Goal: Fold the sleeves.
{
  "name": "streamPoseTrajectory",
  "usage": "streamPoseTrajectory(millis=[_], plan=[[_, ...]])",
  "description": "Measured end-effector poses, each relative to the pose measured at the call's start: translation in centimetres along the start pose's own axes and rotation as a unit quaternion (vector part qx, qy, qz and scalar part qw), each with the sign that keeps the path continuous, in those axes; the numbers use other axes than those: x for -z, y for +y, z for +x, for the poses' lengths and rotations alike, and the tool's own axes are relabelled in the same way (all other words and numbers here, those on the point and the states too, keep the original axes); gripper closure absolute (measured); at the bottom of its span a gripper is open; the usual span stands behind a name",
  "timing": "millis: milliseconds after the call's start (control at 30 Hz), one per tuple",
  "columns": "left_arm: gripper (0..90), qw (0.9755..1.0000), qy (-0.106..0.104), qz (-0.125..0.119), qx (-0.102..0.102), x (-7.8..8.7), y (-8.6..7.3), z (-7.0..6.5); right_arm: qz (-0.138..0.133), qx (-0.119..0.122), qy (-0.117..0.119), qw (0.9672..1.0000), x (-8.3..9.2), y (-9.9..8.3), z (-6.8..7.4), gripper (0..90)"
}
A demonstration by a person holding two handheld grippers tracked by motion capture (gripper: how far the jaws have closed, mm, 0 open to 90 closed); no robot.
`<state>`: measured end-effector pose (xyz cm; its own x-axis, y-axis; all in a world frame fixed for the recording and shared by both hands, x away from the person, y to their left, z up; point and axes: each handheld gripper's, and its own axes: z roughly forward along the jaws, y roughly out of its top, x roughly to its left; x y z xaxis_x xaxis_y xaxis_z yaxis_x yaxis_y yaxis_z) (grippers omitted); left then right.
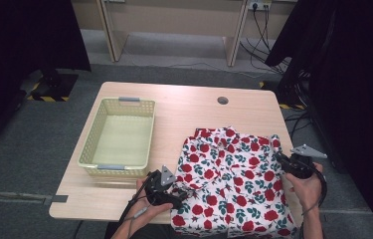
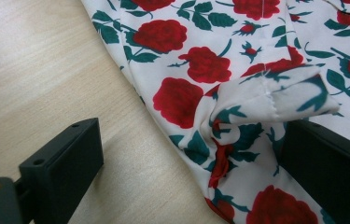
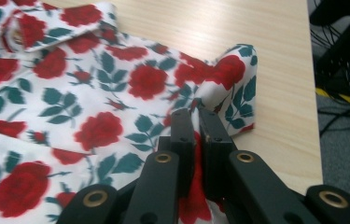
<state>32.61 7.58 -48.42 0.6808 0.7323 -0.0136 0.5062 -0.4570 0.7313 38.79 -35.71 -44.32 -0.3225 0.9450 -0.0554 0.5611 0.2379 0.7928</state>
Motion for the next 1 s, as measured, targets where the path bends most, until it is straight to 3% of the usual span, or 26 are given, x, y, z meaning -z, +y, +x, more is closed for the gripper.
streamPoseTrajectory(millis=[233, 433, 567, 700, 867, 1000], plan=[[4.9, 1.0, 0.0, 0.0, 0.0, 0.0, 0.0, 0.0, -0.003, 0.059, 0.03, 0.9978, 0.7, 1.0, 3.2, 86.6], [4.9, 1.0, 0.0, 0.0, 0.0, 0.0, 0.0, 0.0, 0.011, 0.122, 0.051, 0.9911, 0.8, 0.5, 6.3, 84.7], [4.8, 1.0, 0.0, 0.0, 0.0, 0.0, 0.0, 0.0, 0.022, 0.143, 0.073, 0.9868, 0.6, -0.5, 7.8, 77.1], [4.8, 1.0, 0.0, 0.0, 0.0, 0.0, 0.0, 0.0, 0.019, 0.133, 0.079, 0.9878, 0.8, -0.2, 8.0, 67.1], [4.8, 1.0, 0.0, 0.0, 0.0, 0.0, 0.0, 0.0, -0.004, 0.089, 0.076, 0.9931, 1.9, 0.8, 6.8, 56.7], [4.7, 1.0, 0.001, 0.0, 0.0, 0.0, 0.0, 0.0, 0.004, 0.074, 0.067, 0.995, 1.4, 1.4, 6.3, 50.6]])
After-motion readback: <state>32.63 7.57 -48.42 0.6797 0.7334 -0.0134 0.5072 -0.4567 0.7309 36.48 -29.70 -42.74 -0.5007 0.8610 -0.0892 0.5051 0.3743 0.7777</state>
